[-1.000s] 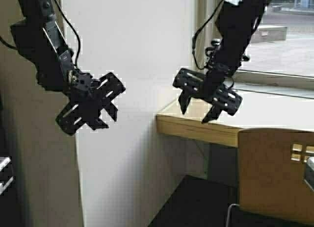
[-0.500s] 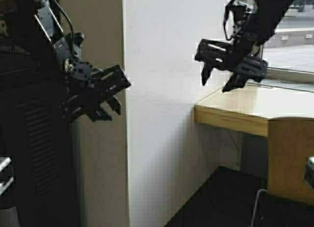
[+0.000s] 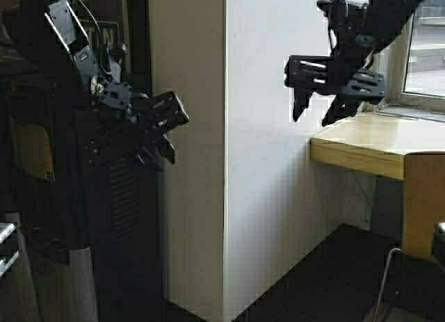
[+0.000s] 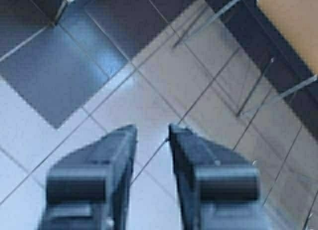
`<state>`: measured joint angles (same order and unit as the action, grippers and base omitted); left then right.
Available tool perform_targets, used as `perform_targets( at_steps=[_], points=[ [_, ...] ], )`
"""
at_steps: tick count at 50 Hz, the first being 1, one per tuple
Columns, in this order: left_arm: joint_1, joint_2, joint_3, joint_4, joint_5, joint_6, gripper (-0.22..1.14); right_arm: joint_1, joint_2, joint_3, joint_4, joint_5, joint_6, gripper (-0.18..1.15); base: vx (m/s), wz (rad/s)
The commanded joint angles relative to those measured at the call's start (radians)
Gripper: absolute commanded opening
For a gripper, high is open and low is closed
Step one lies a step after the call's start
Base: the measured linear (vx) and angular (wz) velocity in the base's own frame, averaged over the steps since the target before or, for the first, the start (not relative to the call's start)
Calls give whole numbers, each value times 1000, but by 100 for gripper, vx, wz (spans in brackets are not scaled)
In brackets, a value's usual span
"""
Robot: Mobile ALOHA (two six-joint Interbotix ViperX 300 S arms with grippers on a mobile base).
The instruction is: Push the chairs under the table
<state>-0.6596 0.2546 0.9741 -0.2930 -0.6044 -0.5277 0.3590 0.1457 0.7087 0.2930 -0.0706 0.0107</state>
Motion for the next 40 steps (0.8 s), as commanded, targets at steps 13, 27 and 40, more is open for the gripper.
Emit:
perform_targets(
  at_steps=[13,27,40],
  points=[
    [-3,40,-43,15,-3,9,65,-43,-9,-17,-14,11,-2,86,-36,0],
    [-8,32,-26,12,3,-3,65,-44,-11,-12,-23,23,0,86,-33,-6],
    [14,32,-78,11,5,6,65,-60,5,-29,-25,34,0,86,-32,-20]
  ],
)
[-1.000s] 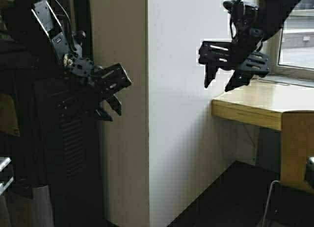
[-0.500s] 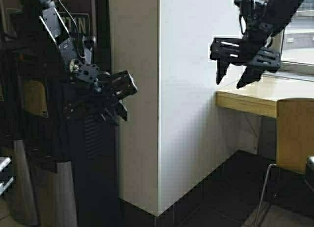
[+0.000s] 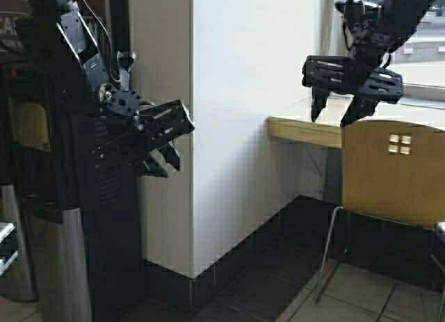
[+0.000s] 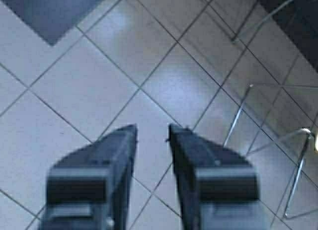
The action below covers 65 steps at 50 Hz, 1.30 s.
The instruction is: Push the chairs under the table
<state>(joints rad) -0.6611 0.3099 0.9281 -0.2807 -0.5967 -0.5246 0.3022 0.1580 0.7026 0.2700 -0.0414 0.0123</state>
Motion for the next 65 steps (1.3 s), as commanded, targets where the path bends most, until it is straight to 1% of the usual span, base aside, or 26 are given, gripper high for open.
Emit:
perform_targets(
  at_steps=[1,8,18,30,41,46,58,65],
  points=[
    [15,-21,-35,-2,-3,3,65,-3,-6,-18,-2,5,-2,86,-27,-27],
    [21,-21,-57,-2,-3,0,65,-8,3,20,-2,-17,0,86,-21,-27],
    [21,-43,-77,0,25,8,65,-18,11,34,8,-25,6,86,-9,-31],
    [28,-38,-48,3,28,11,65,-18,5,41,14,-23,6,86,-1,-45],
    [26,-14,-2,5,21,-2,65,-17,11,41,26,-14,11,86,2,-65],
    [25,-6,0,0,20,-9,65,-18,18,41,32,-11,17,86,2,-66],
    [25,0,3,-2,21,-31,65,-15,92,23,57,-6,21,86,3,-53],
    [25,15,-29,-2,20,-34,65,-25,150,9,81,-23,21,86,4,-36]
  ],
)
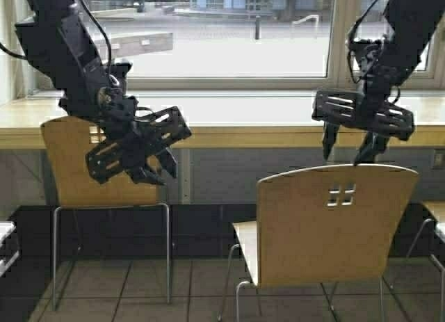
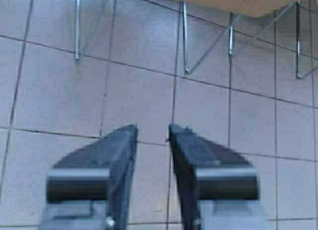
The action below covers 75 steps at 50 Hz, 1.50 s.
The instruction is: Push the chairs under the table
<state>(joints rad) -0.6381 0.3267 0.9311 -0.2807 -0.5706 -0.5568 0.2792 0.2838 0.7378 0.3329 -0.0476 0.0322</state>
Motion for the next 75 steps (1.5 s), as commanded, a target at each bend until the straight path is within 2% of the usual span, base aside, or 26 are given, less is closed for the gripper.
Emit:
perform_targets(
  at_steps=[1,16,22,28,40,49,66,75],
  points=[
    [2,5,-44,-2,-6,-2,65,-2,34,-28,21,-20,2,86,5,-23],
    [-8,110,-175,3,2,-18,65,-8,129,-66,138,-86,5,86,8,-15],
    [-18,129,-201,0,2,-80,65,-6,130,-77,252,-110,14,86,13,-11],
    [-28,143,-232,-5,2,-215,65,-3,135,-98,388,-115,46,86,15,-10],
    [-40,206,-337,-15,-26,-591,65,-5,158,-150,649,-91,71,86,16,-5],
    [-40,261,-397,-31,-41,-746,65,0,181,-183,842,-60,69,86,16,-2],
    [-48,305,-393,-261,-43,-816,66,32,221,-256,871,-46,69,86,18,-13],
    [-55,302,-341,-230,-57,-811,74,37,209,-247,871,-23,66,86,16,-13]
  ],
)
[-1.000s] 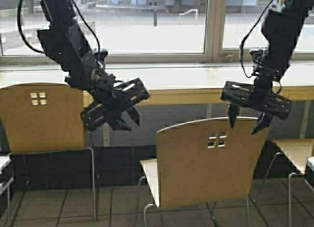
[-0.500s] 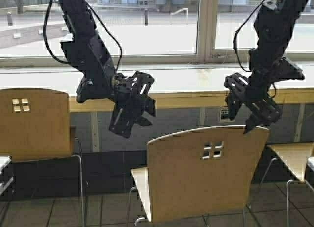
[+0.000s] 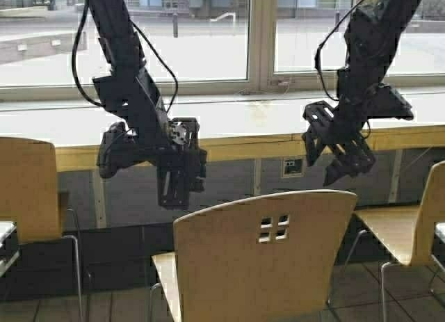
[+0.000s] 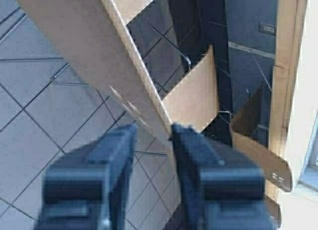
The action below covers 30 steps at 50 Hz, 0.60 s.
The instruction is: Push the chairs under the table
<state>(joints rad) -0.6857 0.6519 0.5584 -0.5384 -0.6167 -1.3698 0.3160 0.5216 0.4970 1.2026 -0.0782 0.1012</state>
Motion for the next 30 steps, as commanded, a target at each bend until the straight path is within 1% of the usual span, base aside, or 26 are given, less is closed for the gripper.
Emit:
perform_targets(
  at_steps=[1,6,11,18,30],
  points=[
    [-9,-25,43,35,-9,2,75,0,-31,-3,2,9,-3,86,14,-6],
    [-18,-37,72,71,20,-2,86,0,-31,0,0,20,-5,86,13,-4],
    [-20,-34,41,72,51,8,93,0,-21,-6,-5,21,-6,86,13,-1],
    [-29,9,-23,48,61,0,93,5,-8,-26,-5,38,-3,86,10,1],
    [-64,91,-133,-48,107,-20,93,2,14,-23,21,32,0,86,6,3]
  ],
)
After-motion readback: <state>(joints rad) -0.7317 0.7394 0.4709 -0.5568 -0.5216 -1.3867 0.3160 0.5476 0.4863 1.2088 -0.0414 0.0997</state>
